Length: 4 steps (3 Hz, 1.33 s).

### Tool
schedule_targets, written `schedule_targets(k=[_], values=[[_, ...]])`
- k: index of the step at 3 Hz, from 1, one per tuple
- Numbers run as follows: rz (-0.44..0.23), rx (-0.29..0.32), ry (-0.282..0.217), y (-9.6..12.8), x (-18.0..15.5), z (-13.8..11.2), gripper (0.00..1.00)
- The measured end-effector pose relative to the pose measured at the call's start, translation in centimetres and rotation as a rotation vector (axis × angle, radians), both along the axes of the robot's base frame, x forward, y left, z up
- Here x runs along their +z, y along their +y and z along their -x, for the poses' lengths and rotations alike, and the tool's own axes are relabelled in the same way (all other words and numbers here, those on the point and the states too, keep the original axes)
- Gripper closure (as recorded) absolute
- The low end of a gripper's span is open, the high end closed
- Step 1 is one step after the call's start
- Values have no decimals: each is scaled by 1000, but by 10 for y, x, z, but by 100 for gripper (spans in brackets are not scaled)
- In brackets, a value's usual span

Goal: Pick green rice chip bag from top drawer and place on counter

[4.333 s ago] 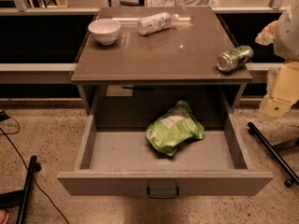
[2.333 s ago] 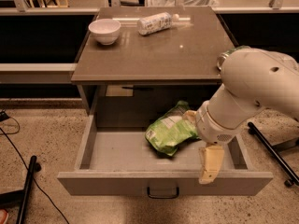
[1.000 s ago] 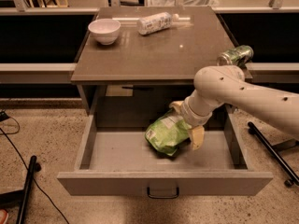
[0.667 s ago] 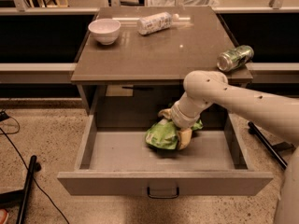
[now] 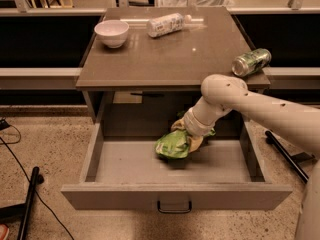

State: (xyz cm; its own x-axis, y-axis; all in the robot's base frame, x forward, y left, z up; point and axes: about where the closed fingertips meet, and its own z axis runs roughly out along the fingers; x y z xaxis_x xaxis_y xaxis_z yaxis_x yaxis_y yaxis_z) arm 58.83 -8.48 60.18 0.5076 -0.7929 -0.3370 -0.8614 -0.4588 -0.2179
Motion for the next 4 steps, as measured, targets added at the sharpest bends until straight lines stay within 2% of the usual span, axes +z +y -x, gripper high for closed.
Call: schedule_targets(k=[1,2,3,4], values=[[-63,27,-71,2,35,20,92],[-191,113,-241,32,117,75,100],[-268,203,-405,61,213,129,100],[-223,226,-581,39,338,141,100]])
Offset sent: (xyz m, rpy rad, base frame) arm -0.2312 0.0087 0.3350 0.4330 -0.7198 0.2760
